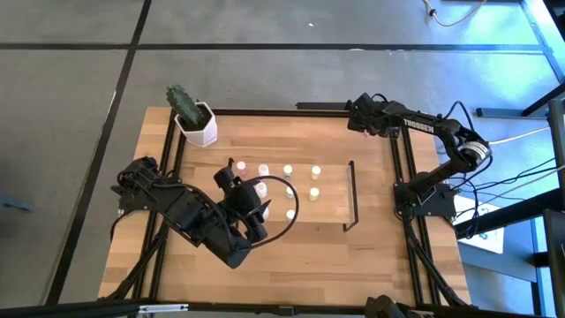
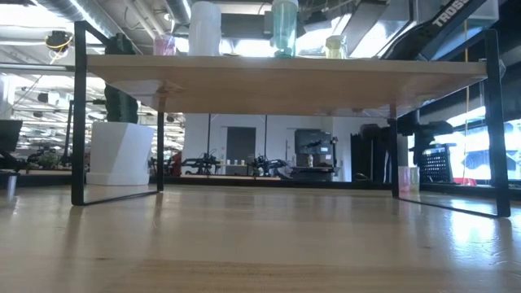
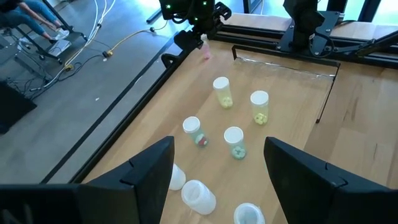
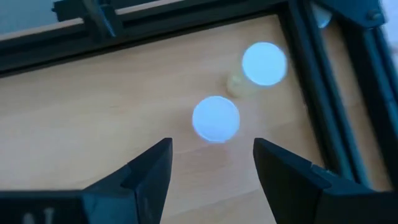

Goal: Pick and place medicine bottles onto shelf by color
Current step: Put the pink pill bottle on the shelf aligned with the other pink pill bottles

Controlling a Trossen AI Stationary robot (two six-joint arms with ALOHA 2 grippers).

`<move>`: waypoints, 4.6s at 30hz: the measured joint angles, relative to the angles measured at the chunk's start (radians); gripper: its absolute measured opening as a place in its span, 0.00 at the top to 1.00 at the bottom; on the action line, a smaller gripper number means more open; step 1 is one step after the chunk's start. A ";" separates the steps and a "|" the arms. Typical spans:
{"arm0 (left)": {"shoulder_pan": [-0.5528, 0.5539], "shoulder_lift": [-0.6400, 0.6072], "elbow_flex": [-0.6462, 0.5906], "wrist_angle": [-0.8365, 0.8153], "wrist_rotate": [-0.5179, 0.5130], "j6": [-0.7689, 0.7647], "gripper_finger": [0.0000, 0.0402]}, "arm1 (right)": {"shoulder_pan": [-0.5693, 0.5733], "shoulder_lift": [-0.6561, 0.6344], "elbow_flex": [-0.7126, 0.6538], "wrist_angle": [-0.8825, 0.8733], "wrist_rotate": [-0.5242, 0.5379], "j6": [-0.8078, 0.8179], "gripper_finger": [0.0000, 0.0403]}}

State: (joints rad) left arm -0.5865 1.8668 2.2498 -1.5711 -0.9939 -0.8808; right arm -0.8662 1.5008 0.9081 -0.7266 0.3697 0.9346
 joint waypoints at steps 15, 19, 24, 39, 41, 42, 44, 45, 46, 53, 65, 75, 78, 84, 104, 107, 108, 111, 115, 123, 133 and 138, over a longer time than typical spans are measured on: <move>0.000 0.000 0.000 0.000 0.004 -0.005 0.40 | -0.002 0.085 0.000 0.008 -0.022 -0.021 0.44; 0.005 0.000 0.000 0.000 0.005 -0.006 0.40 | -0.002 0.085 0.000 0.027 0.001 -0.027 0.48; 0.013 0.000 0.000 0.000 0.015 -0.005 0.40 | -0.002 0.085 0.000 0.037 0.003 -0.027 0.55; 0.013 0.000 0.000 0.000 0.016 -0.007 0.40 | -0.002 0.084 0.000 0.047 0.050 -0.055 0.73; 0.013 0.000 0.000 0.000 0.016 -0.008 0.40 | -0.002 0.084 0.000 0.047 0.056 -0.057 0.73; 0.013 0.000 0.000 0.000 0.016 -0.009 0.40 | -0.002 0.084 0.000 0.047 0.056 -0.057 0.72; 0.013 0.000 0.000 0.000 0.016 -0.010 0.40 | -0.002 0.084 0.000 0.047 0.056 -0.057 0.71; 0.013 0.000 0.000 0.000 0.016 -0.010 0.40 | -0.002 0.084 0.000 0.047 0.056 -0.057 0.71; 0.013 0.000 0.000 0.000 0.016 -0.010 0.40 | -0.002 0.084 0.000 0.047 0.056 -0.057 0.70; 0.012 0.000 0.000 0.000 0.016 -0.027 0.40 | -0.002 0.084 0.000 0.047 0.057 -0.057 0.64; 0.012 0.000 0.000 0.000 0.019 -0.033 0.40 | -0.002 0.086 0.000 0.065 0.074 -0.142 0.63; 0.012 0.000 -0.001 0.000 0.020 -0.036 0.40 | -0.002 0.087 0.000 0.063 0.047 -0.133 0.62; 0.012 0.000 -0.001 0.000 0.020 -0.036 0.40 | -0.002 0.087 0.000 0.063 0.047 -0.132 0.62; 0.010 0.000 -0.001 0.000 0.020 -0.036 0.40 | -0.002 0.087 0.000 0.063 0.047 -0.132 0.62; 0.001 0.000 -0.001 0.000 0.020 -0.036 0.40 | -0.002 0.087 0.002 0.065 0.023 -0.240 0.69; 0.000 0.000 -0.001 0.000 0.020 -0.036 0.40 | -0.002 0.087 0.004 0.065 0.001 -0.297 0.69; 0.001 0.000 -0.001 0.000 0.020 -0.036 0.40 | -0.003 0.087 0.008 0.060 -0.011 -0.323 0.69; 0.001 0.000 -0.001 0.001 0.020 -0.036 0.40 | 0.006 0.087 0.027 0.021 -0.038 -0.389 0.68; 0.001 0.001 -0.001 0.001 0.020 -0.036 0.40 | 0.017 0.071 0.074 -0.048 -0.041 -0.466 0.69; 0.001 0.001 -0.001 0.001 0.020 -0.036 0.40 | 0.063 -0.014 0.175 -0.188 -0.047 -0.626 0.69; 0.001 0.001 -0.001 0.001 0.020 -0.048 0.40 | 0.199 -0.098 0.339 -0.358 0.021 -0.712 0.69; 0.001 0.001 -0.001 0.001 0.060 -0.088 0.40 | 0.290 -0.129 0.437 -0.406 0.024 -0.762 0.69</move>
State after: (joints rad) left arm -0.5858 1.8675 2.2490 -1.5703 -0.9339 -0.9688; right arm -0.5762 1.3718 1.3453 -1.1328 0.3937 0.1722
